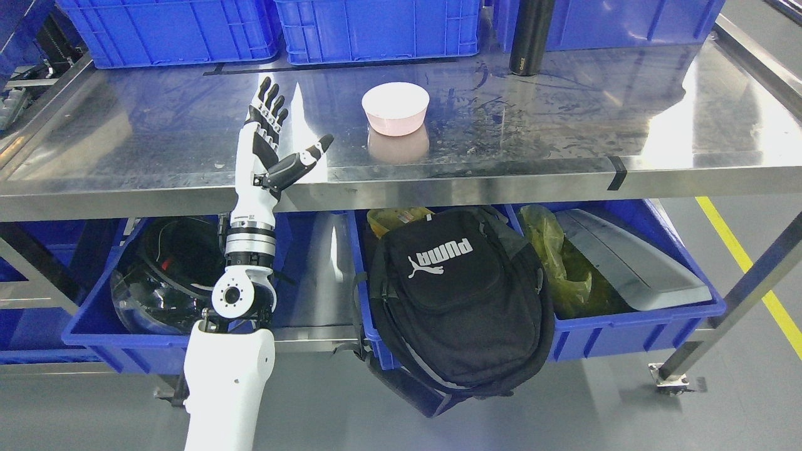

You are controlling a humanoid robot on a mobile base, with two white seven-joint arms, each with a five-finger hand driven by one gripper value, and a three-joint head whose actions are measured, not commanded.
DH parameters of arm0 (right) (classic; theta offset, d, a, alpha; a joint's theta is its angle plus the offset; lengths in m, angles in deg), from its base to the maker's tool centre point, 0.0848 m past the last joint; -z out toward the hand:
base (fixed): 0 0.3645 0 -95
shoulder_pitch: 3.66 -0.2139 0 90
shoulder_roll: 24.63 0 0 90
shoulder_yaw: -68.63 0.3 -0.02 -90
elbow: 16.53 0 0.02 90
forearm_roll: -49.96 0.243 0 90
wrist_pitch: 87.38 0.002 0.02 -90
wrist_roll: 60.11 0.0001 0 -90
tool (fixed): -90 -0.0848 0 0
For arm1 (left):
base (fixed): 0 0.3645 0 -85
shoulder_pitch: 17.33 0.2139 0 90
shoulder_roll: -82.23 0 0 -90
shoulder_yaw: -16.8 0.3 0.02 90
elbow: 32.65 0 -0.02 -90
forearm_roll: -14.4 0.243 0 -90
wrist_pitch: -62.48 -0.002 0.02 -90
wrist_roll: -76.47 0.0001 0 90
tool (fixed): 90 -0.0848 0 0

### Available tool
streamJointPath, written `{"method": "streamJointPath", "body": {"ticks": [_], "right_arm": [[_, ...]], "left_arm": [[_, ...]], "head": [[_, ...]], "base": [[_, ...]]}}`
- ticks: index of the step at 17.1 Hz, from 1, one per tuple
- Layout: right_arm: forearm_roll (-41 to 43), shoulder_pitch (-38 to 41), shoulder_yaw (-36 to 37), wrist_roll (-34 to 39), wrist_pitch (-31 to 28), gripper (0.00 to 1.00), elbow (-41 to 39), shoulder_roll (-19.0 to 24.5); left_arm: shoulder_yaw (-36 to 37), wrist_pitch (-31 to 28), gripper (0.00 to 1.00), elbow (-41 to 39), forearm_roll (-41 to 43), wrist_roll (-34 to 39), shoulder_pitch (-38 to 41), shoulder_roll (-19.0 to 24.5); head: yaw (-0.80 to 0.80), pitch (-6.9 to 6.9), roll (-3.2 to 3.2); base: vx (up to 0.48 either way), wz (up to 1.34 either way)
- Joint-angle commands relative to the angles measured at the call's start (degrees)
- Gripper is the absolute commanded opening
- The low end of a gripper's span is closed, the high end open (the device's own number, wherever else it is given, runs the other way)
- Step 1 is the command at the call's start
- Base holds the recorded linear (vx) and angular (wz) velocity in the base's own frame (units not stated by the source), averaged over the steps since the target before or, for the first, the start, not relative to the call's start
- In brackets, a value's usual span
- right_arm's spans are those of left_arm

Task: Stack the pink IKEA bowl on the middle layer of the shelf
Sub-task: 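Reach the left hand toward the pink bowl on the steel shelf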

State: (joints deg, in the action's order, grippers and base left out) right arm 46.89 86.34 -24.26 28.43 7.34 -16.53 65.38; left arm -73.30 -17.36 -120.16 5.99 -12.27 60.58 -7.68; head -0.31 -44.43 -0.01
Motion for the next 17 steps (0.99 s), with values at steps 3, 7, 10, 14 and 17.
{"method": "streamJointPath", "body": {"ticks": [3, 7, 10, 14, 17], "right_arm": [[0.0, 1.3, 0.0, 0.0, 0.0, 1.0, -1.0, -1.0], [0.0, 1.3, 0.0, 0.0, 0.0, 1.0, -1.0, -1.0], [0.0, 1.3, 0.0, 0.0, 0.0, 1.0, -1.0, -1.0], [0.0, 1.3, 0.0, 0.0, 0.0, 1.0, -1.0, -1.0], [0.0, 1.3, 0.0, 0.0, 0.0, 1.0, -1.0, -1.0]], "left_arm": [[0.3, 4.3, 1.0, 1.8, -0.1, -2.2, 0.0, 0.9], [-0.2, 4.5, 1.0, 1.6, 0.8, -6.8, -1.4, 0.9], [2.1, 4.4, 1.0, 0.8, 11.9, -8.6, -5.1, 8.2], [13.0, 2.4, 1.0, -0.5, 35.5, -25.5, -17.6, 17.3], [19.6, -10.6, 1.0, -0.5, 47.1, -40.1, -28.7, 17.1]], "head": [[0.0, 0.0, 0.0], [0.0, 0.0, 0.0], [0.0, 0.0, 0.0], [0.0, 0.0, 0.0], [0.0, 0.0, 0.0]], "base": [[0.093, 0.03], [0.107, 0.07], [0.078, 0.02], [0.018, 0.0], [-0.007, 0.02]]}}
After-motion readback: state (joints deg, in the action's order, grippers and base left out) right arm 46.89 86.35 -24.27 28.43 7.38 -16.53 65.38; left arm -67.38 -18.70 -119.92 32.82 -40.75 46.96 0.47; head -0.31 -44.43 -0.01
